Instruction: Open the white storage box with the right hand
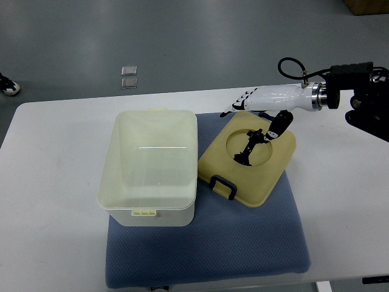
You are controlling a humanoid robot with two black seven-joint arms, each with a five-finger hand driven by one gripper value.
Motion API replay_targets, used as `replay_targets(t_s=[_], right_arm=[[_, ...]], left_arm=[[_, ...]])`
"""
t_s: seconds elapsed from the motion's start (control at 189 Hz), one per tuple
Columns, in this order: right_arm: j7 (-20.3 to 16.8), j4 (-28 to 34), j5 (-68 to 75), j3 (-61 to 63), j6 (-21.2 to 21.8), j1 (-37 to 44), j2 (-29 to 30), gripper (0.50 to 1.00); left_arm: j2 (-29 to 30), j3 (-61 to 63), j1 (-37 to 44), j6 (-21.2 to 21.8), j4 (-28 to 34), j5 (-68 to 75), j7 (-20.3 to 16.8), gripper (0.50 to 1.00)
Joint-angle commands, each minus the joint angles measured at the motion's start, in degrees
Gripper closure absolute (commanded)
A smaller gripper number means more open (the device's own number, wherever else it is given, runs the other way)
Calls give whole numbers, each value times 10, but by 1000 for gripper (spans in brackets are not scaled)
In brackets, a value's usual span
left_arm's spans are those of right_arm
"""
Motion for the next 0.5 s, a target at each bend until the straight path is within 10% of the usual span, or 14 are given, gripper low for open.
replay_targets(t_s=[0.0,0.132,0.497], right_arm=[[-16,0,55,34,104,1,-4,611],[-85,-9,154,63,164,-1,-6,607],[-190,-78,505,64,152,-47,32,605]], left_arm=[[0,0,0,0,-1,0,0,500],[0,0,0,0,0,0,0,500],[0,0,0,0,-1,0,0,500]])
